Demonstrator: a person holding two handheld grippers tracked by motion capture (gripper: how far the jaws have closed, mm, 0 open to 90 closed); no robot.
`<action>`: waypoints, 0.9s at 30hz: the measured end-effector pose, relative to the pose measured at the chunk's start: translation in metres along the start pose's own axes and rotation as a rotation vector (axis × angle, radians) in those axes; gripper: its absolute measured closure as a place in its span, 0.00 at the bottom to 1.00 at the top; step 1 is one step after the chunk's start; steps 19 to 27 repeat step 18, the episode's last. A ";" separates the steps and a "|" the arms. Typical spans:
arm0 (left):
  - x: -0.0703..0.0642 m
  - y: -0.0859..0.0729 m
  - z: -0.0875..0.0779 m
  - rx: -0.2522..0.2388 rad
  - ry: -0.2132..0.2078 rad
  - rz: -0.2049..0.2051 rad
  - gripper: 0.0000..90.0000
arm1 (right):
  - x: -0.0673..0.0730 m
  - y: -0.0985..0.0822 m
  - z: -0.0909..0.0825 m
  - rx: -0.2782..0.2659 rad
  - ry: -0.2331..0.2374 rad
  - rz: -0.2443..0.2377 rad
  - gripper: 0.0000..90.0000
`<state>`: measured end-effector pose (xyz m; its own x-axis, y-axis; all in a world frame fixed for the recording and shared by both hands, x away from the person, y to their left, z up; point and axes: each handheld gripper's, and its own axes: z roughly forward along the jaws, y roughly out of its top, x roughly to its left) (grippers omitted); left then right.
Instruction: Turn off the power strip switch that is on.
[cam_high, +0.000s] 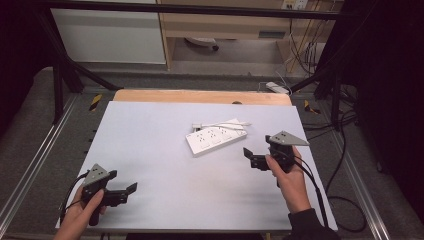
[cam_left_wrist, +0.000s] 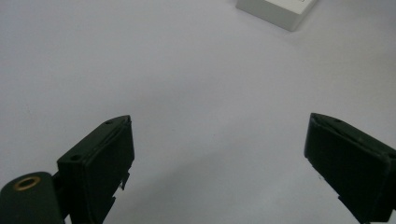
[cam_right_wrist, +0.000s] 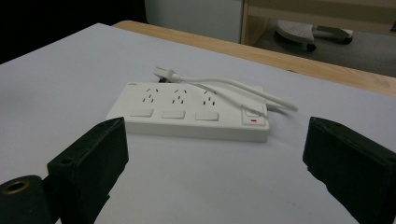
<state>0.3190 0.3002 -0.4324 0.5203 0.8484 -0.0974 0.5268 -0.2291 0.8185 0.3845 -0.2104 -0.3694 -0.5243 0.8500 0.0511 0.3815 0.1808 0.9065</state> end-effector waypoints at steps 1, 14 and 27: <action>0.000 0.000 0.000 -0.001 0.002 -0.003 0.09 | -0.001 -0.003 -0.003 -0.002 -0.006 -0.003 0.09; 0.001 0.000 0.001 0.000 0.002 -0.001 0.09 | -0.018 -0.054 -0.022 0.036 -0.047 0.049 0.07; 0.000 0.000 0.001 -0.002 0.001 0.000 0.09 | -0.023 -0.072 -0.022 0.061 -0.056 0.080 0.07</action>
